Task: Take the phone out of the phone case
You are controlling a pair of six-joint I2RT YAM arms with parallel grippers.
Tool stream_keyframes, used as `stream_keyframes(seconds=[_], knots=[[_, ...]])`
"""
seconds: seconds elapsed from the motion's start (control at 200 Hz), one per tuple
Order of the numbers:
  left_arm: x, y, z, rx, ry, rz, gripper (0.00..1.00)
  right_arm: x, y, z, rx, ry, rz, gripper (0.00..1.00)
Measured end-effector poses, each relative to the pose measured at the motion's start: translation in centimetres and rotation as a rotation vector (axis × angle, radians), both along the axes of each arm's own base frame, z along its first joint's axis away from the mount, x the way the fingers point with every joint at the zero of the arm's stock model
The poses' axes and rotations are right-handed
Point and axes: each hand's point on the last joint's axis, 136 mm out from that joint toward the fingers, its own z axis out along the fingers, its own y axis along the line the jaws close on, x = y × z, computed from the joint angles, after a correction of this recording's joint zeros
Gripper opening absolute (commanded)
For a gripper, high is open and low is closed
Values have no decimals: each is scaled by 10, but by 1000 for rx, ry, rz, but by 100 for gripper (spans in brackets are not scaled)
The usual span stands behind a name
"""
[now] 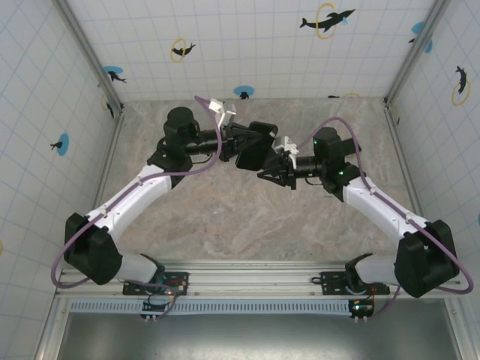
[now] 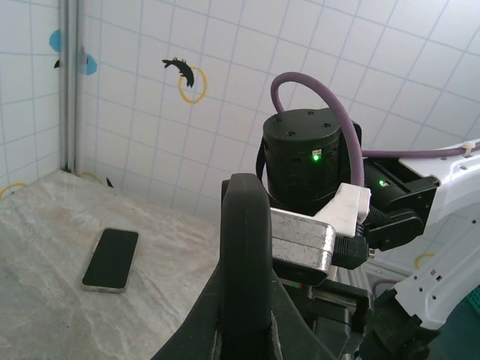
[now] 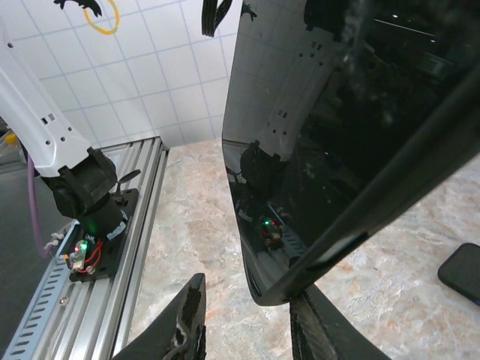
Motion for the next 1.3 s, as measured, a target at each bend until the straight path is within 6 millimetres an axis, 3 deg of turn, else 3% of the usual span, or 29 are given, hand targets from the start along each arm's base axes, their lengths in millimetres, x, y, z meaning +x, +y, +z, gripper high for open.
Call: stream_keyframes(seconds=[0.235,0.576,0.846,1.301], knots=[[0,3,4,-14,7,-8,0,2,2,2,-10,-34,19,23],[-1,5,20,-65,10,-11,0,-2,7,2,-3,-29,47,20],[-3,6,30,-93,-6,-12,0,-2,11,14,42,-22,57,23],[-6,6,34,-105,3,-32,0,-2,12,23,72,-18,65,16]])
